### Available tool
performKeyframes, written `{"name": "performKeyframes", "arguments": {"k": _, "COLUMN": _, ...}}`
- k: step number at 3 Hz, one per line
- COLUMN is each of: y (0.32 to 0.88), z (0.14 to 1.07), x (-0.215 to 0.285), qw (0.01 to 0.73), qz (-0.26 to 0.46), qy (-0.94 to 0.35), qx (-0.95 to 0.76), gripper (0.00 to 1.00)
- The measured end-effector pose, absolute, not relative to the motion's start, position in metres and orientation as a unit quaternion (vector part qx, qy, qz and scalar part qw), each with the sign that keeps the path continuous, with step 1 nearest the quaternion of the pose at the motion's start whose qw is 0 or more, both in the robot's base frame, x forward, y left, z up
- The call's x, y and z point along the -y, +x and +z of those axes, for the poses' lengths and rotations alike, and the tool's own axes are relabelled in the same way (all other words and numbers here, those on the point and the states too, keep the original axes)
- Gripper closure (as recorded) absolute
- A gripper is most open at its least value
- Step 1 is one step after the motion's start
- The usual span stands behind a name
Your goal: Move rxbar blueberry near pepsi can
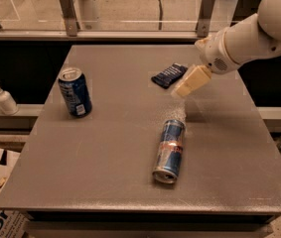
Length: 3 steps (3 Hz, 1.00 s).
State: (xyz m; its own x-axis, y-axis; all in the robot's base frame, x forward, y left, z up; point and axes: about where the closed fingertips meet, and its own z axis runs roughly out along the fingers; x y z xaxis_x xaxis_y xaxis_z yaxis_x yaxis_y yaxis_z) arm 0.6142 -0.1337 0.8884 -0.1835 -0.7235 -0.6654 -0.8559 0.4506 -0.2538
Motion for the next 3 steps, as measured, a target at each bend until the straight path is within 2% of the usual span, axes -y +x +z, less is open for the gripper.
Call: {"name": "performKeyframes", "arguments": {"k": 3, "y": 0.660, "z": 0.849, "x": 0.121, "qw": 0.367, "qz": 0.143, "qy": -0.501, "qx": -0.771, "gripper": 0.00}}
